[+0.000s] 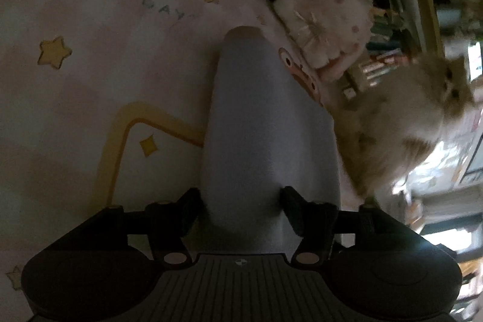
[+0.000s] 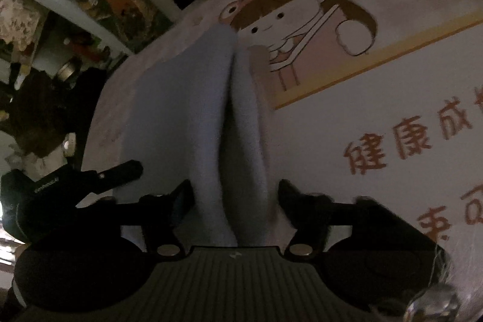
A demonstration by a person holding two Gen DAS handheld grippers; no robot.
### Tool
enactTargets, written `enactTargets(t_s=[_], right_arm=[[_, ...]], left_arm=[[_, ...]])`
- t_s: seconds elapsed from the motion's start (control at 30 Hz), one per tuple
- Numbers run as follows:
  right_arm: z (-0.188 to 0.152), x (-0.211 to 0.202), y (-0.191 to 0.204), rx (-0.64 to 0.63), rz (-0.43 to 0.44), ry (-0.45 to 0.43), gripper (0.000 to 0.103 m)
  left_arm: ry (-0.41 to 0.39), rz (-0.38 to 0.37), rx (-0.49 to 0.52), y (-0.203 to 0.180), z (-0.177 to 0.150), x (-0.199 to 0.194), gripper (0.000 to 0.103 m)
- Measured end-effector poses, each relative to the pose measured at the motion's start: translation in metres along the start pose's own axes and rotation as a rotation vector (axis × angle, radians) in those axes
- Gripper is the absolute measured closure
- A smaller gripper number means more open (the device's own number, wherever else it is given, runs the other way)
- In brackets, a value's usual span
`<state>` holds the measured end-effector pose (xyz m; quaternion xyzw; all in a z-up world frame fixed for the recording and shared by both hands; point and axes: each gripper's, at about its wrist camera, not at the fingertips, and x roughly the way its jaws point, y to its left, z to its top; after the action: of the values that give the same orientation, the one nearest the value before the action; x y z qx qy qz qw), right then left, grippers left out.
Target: Fold clothes
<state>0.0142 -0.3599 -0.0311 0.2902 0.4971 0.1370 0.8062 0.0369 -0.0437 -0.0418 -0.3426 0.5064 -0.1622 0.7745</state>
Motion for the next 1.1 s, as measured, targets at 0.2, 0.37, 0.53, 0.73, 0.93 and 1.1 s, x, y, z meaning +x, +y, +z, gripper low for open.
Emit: enactTargets(t_s=[0.2,0.37,0.53,0.73,0.93,1.1], right_arm=[[-0.009,-0.005,0.025,-0.181,-0.069,-0.037,0.075],[-0.012,-0.008,0.018,-0.163,-0.054,-0.008,0.074],[-0.015,-0.01,0.01,-0.137,-0.037,0.019,0.058],[-0.012,-0.005,0.001,-0.056,0.022,0.025,0.062],[-0.015,-0.015,0.028,-0.207,-0.003,-0.041,0.074],[-0.015,-0.029,0.048,-0.293,0.004,-0.117,0.074]], left_arm=[[-0.076,0.158,0.292,-0.05,-0.019,-0.012,0.06],[-0.039,0.15,0.277,-0.045,-0.018,-0.011,0.059],[-0.007,0.085,0.121,-0.016,-0.011,-0.007,0.05],[-0.009,0.04,0.09,-0.009,-0.011,-0.003,0.056],[-0.081,0.05,0.202,-0.028,-0.013,-0.02,0.06],[-0.135,0.031,0.21,-0.028,-0.008,-0.038,0.059]])
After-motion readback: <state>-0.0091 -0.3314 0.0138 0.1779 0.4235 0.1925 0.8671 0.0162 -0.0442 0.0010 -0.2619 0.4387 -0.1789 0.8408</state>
